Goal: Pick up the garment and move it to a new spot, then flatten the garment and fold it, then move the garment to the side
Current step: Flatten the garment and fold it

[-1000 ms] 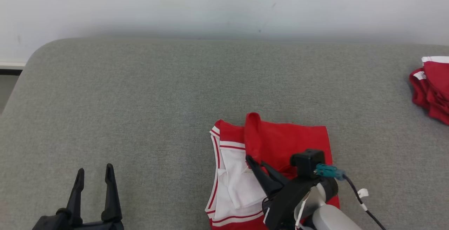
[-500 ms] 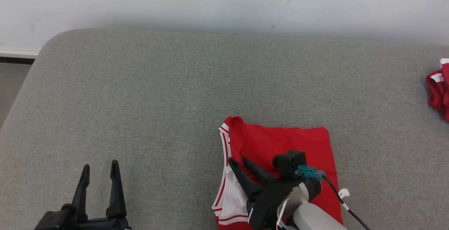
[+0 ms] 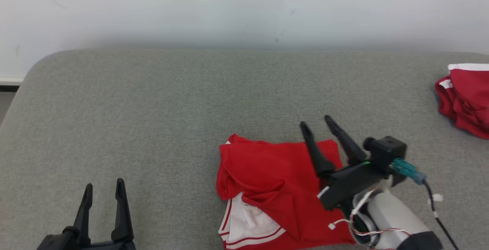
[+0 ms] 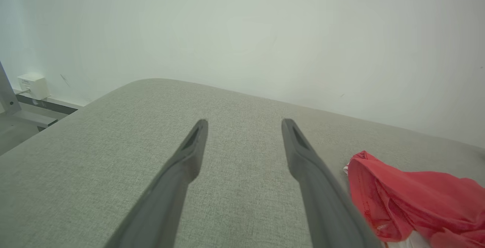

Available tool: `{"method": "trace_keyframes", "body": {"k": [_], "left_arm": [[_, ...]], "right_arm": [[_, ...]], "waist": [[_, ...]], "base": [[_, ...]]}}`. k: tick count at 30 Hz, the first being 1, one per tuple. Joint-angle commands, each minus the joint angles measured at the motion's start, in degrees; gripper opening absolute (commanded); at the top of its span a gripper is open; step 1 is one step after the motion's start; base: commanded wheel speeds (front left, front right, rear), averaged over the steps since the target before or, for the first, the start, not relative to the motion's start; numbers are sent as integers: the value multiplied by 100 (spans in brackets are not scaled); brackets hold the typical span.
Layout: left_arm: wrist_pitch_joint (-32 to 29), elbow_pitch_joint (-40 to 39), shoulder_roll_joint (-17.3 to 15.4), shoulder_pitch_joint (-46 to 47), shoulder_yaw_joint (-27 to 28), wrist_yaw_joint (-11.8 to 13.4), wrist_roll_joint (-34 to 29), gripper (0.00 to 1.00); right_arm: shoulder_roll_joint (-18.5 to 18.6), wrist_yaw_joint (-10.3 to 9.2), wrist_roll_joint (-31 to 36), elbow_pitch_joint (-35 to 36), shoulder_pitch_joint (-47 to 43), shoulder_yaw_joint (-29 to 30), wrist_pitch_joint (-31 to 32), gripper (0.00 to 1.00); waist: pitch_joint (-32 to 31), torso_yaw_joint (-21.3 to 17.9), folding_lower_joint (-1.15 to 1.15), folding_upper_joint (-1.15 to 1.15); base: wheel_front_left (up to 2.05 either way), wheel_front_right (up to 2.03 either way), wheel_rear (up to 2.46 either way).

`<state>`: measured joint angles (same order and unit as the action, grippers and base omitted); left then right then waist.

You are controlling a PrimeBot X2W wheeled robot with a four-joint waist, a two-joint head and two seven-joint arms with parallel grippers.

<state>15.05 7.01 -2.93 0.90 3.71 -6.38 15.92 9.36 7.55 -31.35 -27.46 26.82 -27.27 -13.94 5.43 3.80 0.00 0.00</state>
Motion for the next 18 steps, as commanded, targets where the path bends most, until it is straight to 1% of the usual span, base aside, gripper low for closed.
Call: {"method": "trace_keyframes", "body": {"k": [1, 2, 5, 7, 11, 12, 13, 14, 15, 18], "left_arm": [[16, -28, 4, -104, 38, 9, -55, 100], [16, -56, 4, -122, 83, 2, -74, 100], [16, -87, 5, -173, 127, -6, -108, 100], [16, -90, 5, -181, 140, -13, -120, 100], [16, -87, 5, -165, 152, -35, -130, 100], [16, -87, 5, -157, 150, -41, -140, 100], [16, -87, 5, -157, 150, -41, -140, 100], [16, -86, 5, -145, 146, -47, -147, 100], [16, -86, 5, -134, 146, -51, -142, 100], [16, -93, 5, -115, 142, -69, -171, 100]], "right_arm": [[89, -17, 57, 67, -150, 129, -39, 100], [182, -17, 107, 181, -292, 377, -76, 100], [315, -17, 181, 310, -553, 722, -86, 100], [369, -17, 223, 352, -741, 913, -98, 100], [449, -17, 317, 383, -1050, 1103, -108, 100], [461, -17, 324, 371, -1109, 1118, -110, 82], [461, -17, 324, 371, -1109, 1118, -110, 82], [475, -17, 332, 350, -1151, 1115, -110, 29], [486, -17, 355, 334, -1173, 1086, -112, 1], [496, -17, 436, 230, -1182, 968, -116, 0]], "waist": [[-71, -99, 0, 0], [-93, -155, 0, 0], [-113, -221, 0, 0], [-117, -242, 0, 0], [-128, -253, 0, 0], [-129, -247, 0, 0], [-129, -247, 0, 0], [-130, -238, 0, 0], [-129, -227, 0, 0], [-119, -192, 0, 0]], "base": [[0, 0, 0], [0, 0, 0], [0, 0, 0], [0, 0, 0], [0, 0, 0], [0, 0, 0], [0, 0, 0], [0, 0, 0], [0, 0, 0], [0, 0, 0]]}}
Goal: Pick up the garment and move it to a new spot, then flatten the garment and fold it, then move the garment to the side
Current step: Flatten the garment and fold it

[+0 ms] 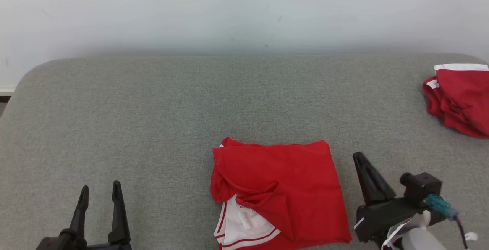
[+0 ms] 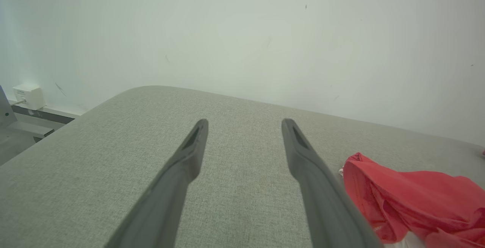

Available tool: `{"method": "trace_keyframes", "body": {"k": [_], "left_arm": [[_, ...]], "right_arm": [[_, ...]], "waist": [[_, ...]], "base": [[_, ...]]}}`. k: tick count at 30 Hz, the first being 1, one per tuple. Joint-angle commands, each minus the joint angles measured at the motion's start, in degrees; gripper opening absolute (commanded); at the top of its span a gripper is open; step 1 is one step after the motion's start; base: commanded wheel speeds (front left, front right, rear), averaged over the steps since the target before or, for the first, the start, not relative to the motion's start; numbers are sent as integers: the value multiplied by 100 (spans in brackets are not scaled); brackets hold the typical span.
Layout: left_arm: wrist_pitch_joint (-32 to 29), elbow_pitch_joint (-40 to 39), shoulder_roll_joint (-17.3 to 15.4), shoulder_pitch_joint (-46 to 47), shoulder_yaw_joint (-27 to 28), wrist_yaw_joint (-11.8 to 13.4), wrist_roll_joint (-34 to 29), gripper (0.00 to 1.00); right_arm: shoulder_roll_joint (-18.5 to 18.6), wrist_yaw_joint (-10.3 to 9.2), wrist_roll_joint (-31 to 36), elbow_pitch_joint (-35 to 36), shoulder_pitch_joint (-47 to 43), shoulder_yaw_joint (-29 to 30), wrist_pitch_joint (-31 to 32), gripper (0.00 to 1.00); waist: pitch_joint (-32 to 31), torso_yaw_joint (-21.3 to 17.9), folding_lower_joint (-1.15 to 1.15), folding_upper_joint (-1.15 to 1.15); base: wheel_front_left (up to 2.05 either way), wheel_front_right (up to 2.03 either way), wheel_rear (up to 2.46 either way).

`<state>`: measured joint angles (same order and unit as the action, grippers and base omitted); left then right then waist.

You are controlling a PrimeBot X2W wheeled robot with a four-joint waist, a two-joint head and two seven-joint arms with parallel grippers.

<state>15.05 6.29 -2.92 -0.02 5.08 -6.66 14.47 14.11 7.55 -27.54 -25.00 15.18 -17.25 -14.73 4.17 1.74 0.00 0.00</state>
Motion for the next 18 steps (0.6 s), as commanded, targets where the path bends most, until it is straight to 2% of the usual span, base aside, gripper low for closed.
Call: {"method": "trace_keyframes", "body": {"k": [1, 8, 18], "left_arm": [[16, -21, 4, -13, -5, -28, -26, 100], [16, -6, 4, 30, -69, -54, -52, 100], [16, 4, 4, 17, -186, -69, 12, 100]], "right_arm": [[37, -17, 123, -77, 9, -108, -39, 0], [-66, -17, 349, -693, 304, -788, -46, 0], [-593, -17, 274, -1335, 476, -1391, -45, 0]], "waist": [[14, 36, 0, 0], [53, 237, 0, 0], [130, 515, 0, 0]], "base": [[0, 0, 0], [0, 0, 0], [0, 0, 0]]}}
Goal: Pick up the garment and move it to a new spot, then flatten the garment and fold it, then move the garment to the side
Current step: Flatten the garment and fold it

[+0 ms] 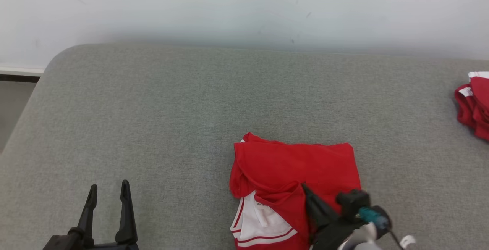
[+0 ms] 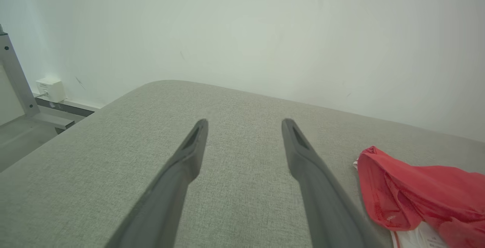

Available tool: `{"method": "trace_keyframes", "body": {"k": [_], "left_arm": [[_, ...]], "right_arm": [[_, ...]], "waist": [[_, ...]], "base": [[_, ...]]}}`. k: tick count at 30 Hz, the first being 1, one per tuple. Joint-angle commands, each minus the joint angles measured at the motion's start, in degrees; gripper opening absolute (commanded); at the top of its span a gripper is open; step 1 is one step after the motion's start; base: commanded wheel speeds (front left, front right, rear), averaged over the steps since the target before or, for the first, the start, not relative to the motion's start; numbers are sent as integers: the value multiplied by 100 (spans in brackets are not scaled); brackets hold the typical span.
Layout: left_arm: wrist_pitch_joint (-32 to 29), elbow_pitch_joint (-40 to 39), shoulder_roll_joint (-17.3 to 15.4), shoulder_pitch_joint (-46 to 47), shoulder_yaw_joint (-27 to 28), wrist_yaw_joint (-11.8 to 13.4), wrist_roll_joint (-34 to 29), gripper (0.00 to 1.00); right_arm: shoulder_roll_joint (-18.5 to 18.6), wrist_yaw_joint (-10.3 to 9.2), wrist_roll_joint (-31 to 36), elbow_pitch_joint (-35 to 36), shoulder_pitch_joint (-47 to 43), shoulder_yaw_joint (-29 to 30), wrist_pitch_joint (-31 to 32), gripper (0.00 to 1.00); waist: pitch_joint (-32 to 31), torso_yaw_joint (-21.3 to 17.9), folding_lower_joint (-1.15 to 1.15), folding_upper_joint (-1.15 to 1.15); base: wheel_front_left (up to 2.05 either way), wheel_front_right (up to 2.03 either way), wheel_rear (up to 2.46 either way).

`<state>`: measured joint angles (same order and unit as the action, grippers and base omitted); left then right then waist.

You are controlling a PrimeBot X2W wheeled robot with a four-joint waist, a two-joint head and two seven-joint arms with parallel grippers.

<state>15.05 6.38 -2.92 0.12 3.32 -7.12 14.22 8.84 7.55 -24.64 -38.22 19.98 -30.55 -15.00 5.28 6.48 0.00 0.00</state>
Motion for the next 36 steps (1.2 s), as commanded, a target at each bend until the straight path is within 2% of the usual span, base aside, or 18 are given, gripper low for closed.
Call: {"method": "trace_keyframes", "body": {"k": [1, 10, 13, 22, 30, 36], "left_arm": [[16, 0, 4, -1, -17, -21, 43, 100], [16, 5, 4, 9, -55, 51, 83, 100], [16, -12, 4, 10, -54, 62, 99, 100], [16, -55, 4, 16, 43, 59, -1, 100], [16, -125, 4, -17, 169, 15, -192, 100], [16, -138, 4, -77, 176, -5, -315, 100]], "right_arm": [[-104, -17, -45, -46, -34, -159, -18, 0], [-373, -17, -249, 132, -222, -1354, -19, 0], [-379, -17, -305, 270, -137, -1345, -19, 0], [-83, -17, -32, 1051, -65, -337, -11, 0], [121, -17, 321, 1677, -435, 939, -9, 0], [126, -17, 564, 1962, -900, 1682, -10, 0]], "waist": [[22, 58, 0, 0], [26, 82, 0, 0], [34, 22, 0, 0], [3, -309, 0, 0], [-74, -728, 0, 0], [-194, -926, 0, 0]], "base": [[0, 0, 0], [0, 0, 0], [0, 0, 0], [0, 0, 0], [0, 0, 0], [0, 0, 0]]}}
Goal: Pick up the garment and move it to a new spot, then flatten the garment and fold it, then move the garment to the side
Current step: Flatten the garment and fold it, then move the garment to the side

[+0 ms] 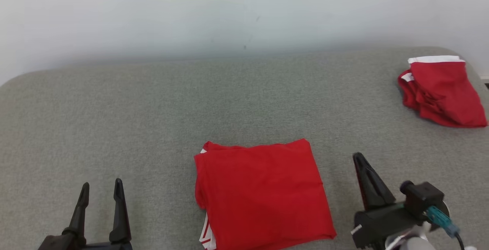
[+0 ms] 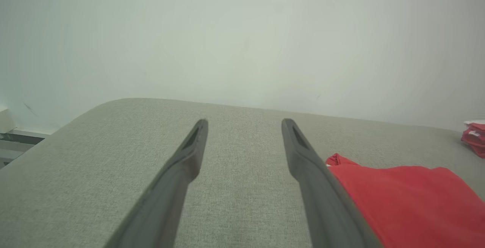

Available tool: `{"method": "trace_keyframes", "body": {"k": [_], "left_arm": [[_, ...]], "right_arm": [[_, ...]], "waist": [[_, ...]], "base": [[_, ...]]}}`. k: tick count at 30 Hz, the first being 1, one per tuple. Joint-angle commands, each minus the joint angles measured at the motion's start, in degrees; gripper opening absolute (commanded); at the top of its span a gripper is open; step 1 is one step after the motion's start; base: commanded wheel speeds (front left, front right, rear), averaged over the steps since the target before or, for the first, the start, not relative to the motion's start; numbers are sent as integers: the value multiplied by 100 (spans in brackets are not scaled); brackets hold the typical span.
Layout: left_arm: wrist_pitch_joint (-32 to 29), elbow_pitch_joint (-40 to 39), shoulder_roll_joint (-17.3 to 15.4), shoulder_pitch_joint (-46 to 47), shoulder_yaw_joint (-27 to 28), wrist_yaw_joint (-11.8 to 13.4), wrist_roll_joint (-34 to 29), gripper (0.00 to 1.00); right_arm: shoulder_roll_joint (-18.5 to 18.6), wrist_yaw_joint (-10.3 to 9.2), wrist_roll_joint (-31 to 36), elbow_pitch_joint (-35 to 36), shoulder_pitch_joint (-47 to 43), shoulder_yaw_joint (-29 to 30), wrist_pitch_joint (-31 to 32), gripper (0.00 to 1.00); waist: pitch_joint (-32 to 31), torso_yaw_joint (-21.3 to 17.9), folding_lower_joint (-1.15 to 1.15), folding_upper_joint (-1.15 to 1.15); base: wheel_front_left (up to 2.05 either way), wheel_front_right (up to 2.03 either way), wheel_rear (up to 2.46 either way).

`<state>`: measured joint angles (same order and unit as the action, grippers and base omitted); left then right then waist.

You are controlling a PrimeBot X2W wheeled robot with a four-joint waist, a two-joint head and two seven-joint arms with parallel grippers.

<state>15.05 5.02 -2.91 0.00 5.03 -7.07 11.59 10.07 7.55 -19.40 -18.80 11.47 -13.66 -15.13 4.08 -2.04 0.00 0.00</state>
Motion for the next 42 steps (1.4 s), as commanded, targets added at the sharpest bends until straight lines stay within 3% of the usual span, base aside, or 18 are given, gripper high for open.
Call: {"method": "trace_keyframes", "body": {"k": [1, 5, 9, 11, 12, 13, 42], "left_arm": [[16, 13, 2, -92, 4, -16, -64, 100], [16, 65, 2, -168, 12, -30, -56, 100], [16, 97, 0, -276, 22, -39, -152, 100], [16, 91, -5, -291, 24, -43, -201, 100], [16, 91, -16, -327, 30, -44, -229, 100], [16, 88, -24, -374, 25, -45, -254, 100], [16, -6, -26, -717, -9, -39, -154, 100]], "right_arm": [[-2, -17, 73, 62, -133, 89, 3, 0], [-31, -17, 208, 204, -472, 370, 3, 3], [-64, -17, 326, 363, -779, 534, 3, 24], [-88, -17, 380, 431, -887, 583, 3, 42], [-100, -17, 407, 453, -927, 604, 4, 63], [-106, -17, 422, 472, -963, 626, 3, 100], [-294, -17, 534, 806, -1228, 759, 41, 100]], "waist": [[-96, -97, 0, 0], [-212, -155, 0, 0], [-298, -160, 0, 0], [-330, -152, 0, 0], [-344, -150, 0, 0], [-358, -145, 0, 0], [-497, 100, 0, 0]], "base": [[0, 0, 0], [0, 0, 0], [0, 0, 0], [0, 0, 0], [0, 0, 0], [0, 0, 0], [0, 0, 0]]}}
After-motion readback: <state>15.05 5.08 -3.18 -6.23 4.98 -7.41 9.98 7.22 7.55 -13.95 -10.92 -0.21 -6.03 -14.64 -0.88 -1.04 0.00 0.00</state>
